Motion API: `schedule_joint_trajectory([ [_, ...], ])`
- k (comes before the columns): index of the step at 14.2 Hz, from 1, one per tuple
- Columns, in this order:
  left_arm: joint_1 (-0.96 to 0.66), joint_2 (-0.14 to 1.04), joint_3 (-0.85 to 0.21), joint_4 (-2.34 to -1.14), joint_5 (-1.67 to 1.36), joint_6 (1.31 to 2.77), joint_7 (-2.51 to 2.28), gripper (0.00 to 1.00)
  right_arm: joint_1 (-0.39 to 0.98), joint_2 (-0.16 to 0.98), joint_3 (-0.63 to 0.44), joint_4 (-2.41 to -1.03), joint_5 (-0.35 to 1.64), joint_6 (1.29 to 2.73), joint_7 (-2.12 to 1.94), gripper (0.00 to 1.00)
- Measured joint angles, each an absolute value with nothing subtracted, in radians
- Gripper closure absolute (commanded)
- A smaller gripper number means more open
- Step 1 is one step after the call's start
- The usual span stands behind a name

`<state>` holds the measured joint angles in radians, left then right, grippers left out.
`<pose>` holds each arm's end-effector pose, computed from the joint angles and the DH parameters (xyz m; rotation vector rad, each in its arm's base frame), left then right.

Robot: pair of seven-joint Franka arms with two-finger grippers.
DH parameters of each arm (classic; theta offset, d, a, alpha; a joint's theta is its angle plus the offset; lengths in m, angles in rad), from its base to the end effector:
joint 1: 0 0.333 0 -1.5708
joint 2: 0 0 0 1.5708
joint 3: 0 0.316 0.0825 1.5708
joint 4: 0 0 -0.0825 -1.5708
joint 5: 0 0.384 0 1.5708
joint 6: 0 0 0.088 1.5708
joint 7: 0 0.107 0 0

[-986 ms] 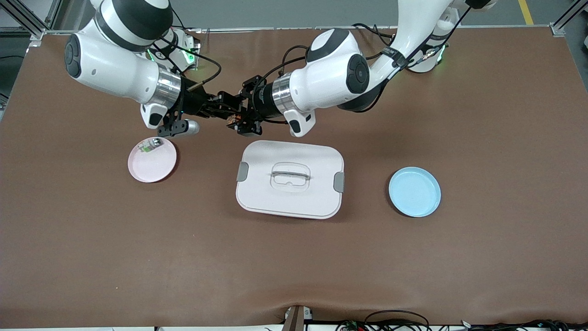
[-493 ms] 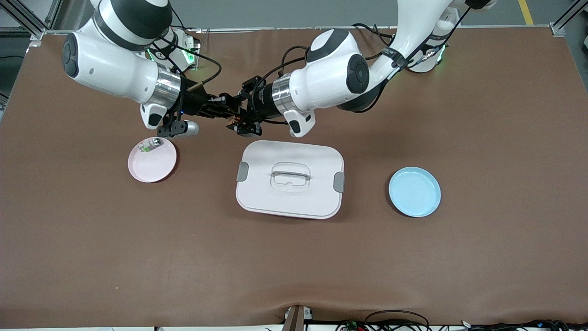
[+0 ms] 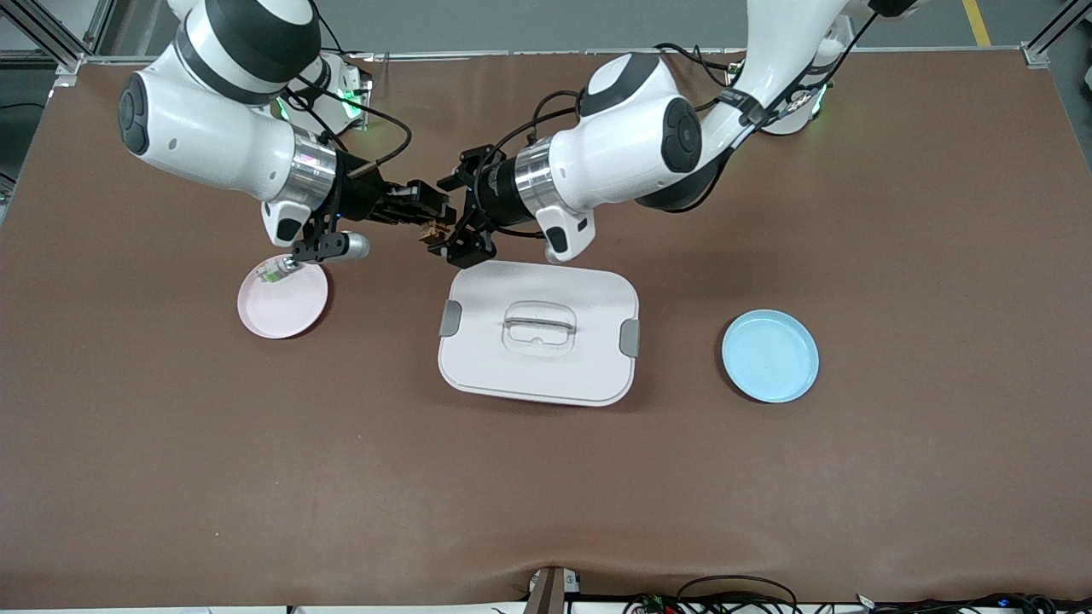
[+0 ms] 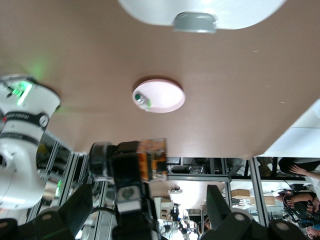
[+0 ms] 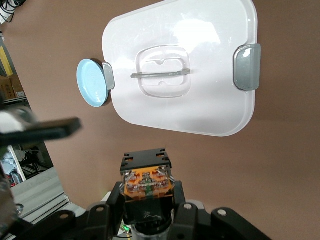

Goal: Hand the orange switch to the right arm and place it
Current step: 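Open the left gripper and pull both grippers apart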

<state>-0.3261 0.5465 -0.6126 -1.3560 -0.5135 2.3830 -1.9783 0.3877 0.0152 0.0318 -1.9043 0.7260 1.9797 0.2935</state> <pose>0.5182 -0.5296 0.5160 1.7636 1.6196 -0.8416 0.5091 0.2729 0.5075 -2.4736 0.1899 0.2337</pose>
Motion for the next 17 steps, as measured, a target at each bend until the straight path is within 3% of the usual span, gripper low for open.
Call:
schedule_joint_trajectory([
  [9,-0.131,0.479,-0.605,-1.343,-0.143,2.19,-1.76,0.0,0.277,0.012,0.021,-1.829,0.46,1.709,0.058,1.0],
  [14,0.004,0.472,-0.597,-1.343,-0.06,2.006,-1.339,0.0,0.212,0.012,0.017,-1.828,0.155,1.671,-0.257,1.0],
  [17,0.105,0.472,-0.595,-1.342,0.034,1.913,-1.064,0.0,0.16,0.012,0.017,-1.84,0.087,1.672,-0.457,1.0],
])
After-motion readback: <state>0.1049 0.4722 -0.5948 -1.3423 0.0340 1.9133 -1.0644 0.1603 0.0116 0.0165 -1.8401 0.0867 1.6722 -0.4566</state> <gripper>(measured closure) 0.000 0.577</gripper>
